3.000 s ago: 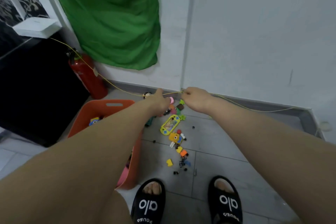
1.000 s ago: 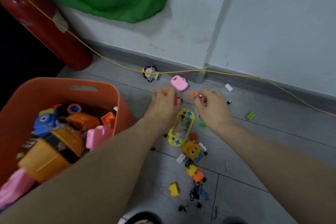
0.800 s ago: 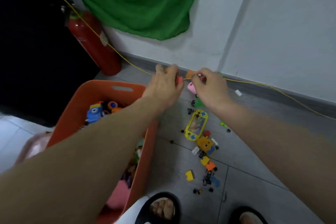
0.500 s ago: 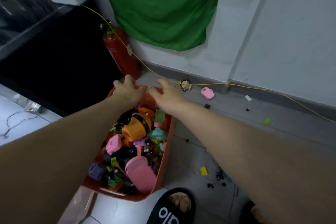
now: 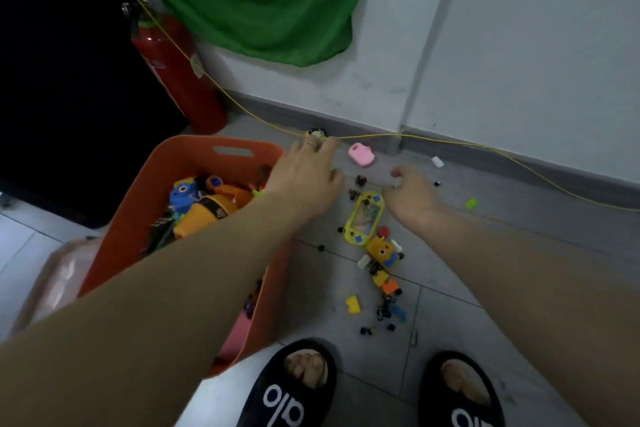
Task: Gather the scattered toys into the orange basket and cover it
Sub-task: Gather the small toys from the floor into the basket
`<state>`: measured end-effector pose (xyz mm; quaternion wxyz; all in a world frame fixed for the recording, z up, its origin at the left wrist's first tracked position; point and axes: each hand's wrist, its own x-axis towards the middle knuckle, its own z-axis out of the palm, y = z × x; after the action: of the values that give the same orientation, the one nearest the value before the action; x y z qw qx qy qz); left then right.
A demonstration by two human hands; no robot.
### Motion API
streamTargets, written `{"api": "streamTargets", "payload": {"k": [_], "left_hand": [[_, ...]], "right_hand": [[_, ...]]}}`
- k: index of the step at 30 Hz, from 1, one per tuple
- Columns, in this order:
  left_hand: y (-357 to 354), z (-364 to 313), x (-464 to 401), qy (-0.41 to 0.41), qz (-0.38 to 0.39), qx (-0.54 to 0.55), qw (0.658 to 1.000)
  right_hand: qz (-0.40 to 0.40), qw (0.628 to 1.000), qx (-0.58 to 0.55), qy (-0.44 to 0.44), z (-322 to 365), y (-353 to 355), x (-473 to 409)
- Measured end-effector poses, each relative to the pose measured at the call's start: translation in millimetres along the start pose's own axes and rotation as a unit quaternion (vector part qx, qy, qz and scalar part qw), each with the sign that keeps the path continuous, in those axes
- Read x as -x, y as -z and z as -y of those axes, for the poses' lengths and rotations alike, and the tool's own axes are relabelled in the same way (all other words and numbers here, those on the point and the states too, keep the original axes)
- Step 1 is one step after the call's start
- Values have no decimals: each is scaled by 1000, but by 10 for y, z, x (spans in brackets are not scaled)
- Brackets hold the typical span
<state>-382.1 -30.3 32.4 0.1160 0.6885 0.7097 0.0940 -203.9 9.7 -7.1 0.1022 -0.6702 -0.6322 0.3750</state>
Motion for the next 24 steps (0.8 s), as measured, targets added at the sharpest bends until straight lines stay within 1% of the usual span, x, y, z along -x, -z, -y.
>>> {"api": "streamTargets", "payload": {"k": [2,3,4,7,10,12,14,15,17,19,21,23,24], "left_hand": [[-313,-301,-3,-46,22,4,999],[-569,-409,-5,-54,55,4,997],[-717,-451,32,-42,91,6,995],[-1262,-438,90,43,201,34,978],[-1589,-318,90,89,251,21,964],[-1717,-235,-28,118,275,40,953],[-1819,-190,-122,145,281,81,945],[-1890,-182,-143,139,278,85,947],[-2021,-217,-156,84,262,55,960],[-2149,-242,-140,28,251,30,967],[-2228,-271,-149,11,259,21,966],[-2270,-294,-170,17,266,4,964],[-2283,-297,-185,21,264,-8,964]], "right_hand": [[20,999,17,-44,-426,-85,37],[26,998,27,-60,-675,-144,57],[31,997,36,-67,-836,-211,86],[40,994,46,-91,-1291,-348,61],[14,994,59,-91,-1537,-388,-121],[-5,993,77,-90,-1655,-406,-303],[-22,991,97,-86,-1746,-443,-448],[-33,990,113,-79,-1787,-452,-532],[-69,983,160,-63,-1874,-414,-698],[-84,974,199,-69,-1955,-310,-892],[-68,972,202,-98,-2025,-139,-1103],[-21,973,189,-130,-2140,-16,-1283],[6,971,201,-130,-2180,10,-1335]]}}
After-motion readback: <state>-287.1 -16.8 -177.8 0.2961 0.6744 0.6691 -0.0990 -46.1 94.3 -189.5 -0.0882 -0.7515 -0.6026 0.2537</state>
